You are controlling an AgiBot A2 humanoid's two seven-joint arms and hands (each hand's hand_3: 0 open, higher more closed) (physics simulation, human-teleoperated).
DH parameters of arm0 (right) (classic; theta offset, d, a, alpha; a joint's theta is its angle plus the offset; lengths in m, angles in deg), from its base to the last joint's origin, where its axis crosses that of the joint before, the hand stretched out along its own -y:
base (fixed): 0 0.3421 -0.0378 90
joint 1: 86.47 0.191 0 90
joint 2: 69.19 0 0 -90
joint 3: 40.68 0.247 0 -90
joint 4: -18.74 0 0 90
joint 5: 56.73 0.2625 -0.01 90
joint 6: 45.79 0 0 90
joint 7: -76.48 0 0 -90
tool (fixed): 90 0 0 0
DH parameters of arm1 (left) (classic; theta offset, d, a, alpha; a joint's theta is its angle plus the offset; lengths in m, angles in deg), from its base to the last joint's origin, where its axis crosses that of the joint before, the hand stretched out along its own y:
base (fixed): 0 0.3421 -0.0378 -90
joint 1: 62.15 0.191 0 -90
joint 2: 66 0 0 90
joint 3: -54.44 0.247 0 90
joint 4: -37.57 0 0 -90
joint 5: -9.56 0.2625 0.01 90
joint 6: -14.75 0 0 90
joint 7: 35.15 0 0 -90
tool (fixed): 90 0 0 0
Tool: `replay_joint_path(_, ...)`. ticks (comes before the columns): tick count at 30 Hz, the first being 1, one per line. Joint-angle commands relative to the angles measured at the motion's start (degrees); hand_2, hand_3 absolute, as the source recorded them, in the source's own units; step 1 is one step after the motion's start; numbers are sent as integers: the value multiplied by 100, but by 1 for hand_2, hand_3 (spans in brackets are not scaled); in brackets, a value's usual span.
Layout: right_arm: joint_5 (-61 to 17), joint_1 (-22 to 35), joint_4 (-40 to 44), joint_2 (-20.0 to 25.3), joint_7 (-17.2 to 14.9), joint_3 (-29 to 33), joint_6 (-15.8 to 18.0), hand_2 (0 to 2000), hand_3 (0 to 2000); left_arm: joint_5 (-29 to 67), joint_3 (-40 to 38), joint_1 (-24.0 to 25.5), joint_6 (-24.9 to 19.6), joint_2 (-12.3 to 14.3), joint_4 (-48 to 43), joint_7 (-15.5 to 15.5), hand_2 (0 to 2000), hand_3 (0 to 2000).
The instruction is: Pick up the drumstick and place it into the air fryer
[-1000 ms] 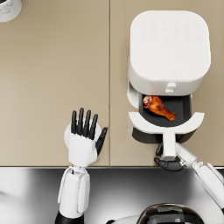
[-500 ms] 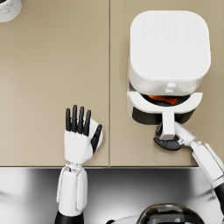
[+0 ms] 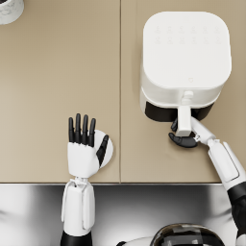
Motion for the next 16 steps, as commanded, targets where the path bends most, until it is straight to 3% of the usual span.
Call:
replay_joint_path(1,1,689,263,1011,-10,2,-1,2000,2000,0,17,15,0,3,-6,0,0,0)
replay_joint_path(2,4,668,205,976,6,0,59,2000,2000,0,48,27,0,5,-60,0,0,0)
replay_joint_path(3,5,353,257,1364,5,1024,178,2000,2000,0,36,44,0,7,-19,0,0,0)
replay_joint_path(4,6,66,334,219,-16,265,370,2000,2000,0,41,57,0,9,-25,0,0,0)
replay_joint_path(8,12,-68,425,404,-161,800,805,2000,2000,0,49,82,0,12,-37,0,0,0)
replay_joint_path(16,13,-120,450,466,-194,974,917,2000,2000,0,51,89,0,13,-41,0,0,0)
